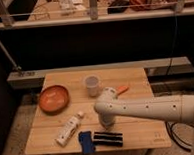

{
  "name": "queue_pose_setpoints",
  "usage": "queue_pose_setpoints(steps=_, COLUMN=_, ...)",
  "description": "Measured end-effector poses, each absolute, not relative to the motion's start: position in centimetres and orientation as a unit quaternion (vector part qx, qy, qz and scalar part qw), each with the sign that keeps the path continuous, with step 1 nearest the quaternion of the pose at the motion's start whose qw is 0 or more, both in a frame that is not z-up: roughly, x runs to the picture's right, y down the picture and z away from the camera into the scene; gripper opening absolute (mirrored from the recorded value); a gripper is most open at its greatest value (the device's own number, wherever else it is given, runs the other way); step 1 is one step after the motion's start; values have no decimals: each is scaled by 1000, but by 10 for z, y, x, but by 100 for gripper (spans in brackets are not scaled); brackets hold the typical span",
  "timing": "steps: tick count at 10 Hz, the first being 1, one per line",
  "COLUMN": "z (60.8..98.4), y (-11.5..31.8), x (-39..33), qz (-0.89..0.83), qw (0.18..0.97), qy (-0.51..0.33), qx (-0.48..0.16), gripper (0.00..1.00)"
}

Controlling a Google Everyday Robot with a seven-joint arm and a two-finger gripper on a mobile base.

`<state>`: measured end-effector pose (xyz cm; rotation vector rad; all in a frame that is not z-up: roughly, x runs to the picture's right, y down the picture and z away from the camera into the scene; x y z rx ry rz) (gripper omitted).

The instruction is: Push the eraser across the table

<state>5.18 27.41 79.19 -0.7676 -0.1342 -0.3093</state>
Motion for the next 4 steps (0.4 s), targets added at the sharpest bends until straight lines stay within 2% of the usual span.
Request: queue_pose_setpoints(steps=4, z=783, y=254, x=72, qz=-116, qw=929, qy=-58, qx=-348, gripper=0)
